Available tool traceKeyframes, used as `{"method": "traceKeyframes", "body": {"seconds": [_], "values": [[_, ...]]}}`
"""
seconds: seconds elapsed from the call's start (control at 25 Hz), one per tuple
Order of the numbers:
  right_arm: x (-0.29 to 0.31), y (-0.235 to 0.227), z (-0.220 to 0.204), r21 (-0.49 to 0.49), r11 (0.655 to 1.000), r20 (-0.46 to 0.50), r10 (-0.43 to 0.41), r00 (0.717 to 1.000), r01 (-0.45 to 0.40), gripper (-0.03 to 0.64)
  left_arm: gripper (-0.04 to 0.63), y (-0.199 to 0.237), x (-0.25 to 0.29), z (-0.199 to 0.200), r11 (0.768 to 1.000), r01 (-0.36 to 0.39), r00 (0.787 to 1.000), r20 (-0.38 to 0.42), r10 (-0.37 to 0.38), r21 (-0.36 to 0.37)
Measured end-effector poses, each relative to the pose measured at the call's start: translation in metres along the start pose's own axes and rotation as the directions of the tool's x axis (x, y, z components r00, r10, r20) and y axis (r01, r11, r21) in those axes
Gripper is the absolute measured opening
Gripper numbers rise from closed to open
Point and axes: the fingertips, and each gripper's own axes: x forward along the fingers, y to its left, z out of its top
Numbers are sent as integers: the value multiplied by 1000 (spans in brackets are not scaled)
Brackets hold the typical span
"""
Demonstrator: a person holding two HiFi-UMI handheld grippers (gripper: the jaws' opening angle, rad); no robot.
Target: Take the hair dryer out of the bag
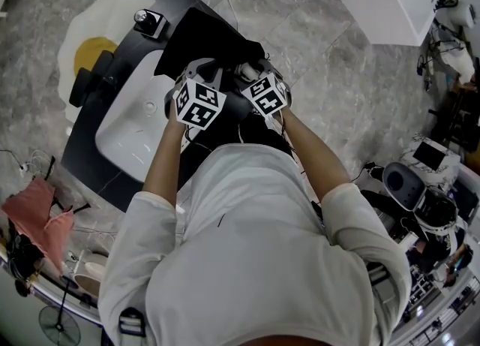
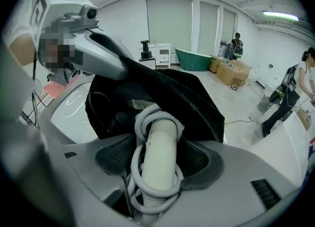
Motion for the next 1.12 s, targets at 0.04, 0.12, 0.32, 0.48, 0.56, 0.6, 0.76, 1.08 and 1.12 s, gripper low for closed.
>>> {"method": "traceKeyframes", "body": {"seconds": [0.04, 0.12, 0.32, 0.48, 0.56, 0.6, 0.76, 1.08, 1.12], "values": [[-1, 0, 0, 10, 1000, -1, 6, 1000, -6, 265, 54, -1, -1, 0, 1000, 0, 1000, -1, 0, 1], [-4, 1, -1, 44, 999, -5, 17, 1000, -16, 262, 54, -5, -2, 3, 1000, -1, 1000, -1, 1, 10], [-12, 2, 3, 107, 992, 28, 60, 998, -63, 259, 54, -11, -4, 3, 999, -21, 1000, -14, 21, 31], [-20, 3, 3, 110, 988, 43, 106, 993, -110, 256, 54, -9, -3, -1, 999, -48, 998, -28, 49, 17], [-23, 4, 1, 97, 987, 46, 126, 991, -130, 256, 54, -8, -2, -4, 998, -63, 997, -39, 63, 8], [-25, 5, -1, 93, 986, 48, 137, 989, -140, 255, 54, -7, -1, -4, 997, -73, 996, -46, 74, 14], [-32, 10, -9, 76, 981, 46, 173, 984, -176, 255, 54, -7, -3, 0, 991, -115, 991, -68, 119, 63], [-45, 17, -25, 47, 976, 38, 213, 976, -214, 253, 54, -9, -11, -3, 987, -162, 985, -67, 162, 3], [-47, 18, -26, 34, 976, 35, 216, 976, -217, 255, 54, -9, -11, -4, 986, -168, 983, -69, 168, 3]]}}
